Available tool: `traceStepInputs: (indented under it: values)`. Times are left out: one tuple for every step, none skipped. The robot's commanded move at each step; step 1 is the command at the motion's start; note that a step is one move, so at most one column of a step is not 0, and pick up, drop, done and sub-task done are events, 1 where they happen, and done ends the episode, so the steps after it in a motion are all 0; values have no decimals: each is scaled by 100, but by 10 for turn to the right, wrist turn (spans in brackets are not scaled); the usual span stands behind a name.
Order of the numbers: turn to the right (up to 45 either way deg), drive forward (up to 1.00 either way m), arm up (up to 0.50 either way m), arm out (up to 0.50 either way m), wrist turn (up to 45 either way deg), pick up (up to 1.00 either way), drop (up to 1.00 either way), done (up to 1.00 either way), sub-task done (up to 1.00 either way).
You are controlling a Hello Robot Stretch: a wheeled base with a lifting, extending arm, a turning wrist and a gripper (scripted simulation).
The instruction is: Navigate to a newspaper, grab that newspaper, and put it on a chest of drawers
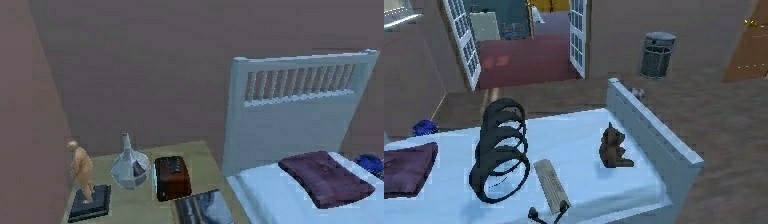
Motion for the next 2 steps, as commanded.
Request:
traceStepInputs:
  values:
    - [-180,0,0,0,0,0,0,0,0]
    - [90,0,0,0,0,0,0,0,0]
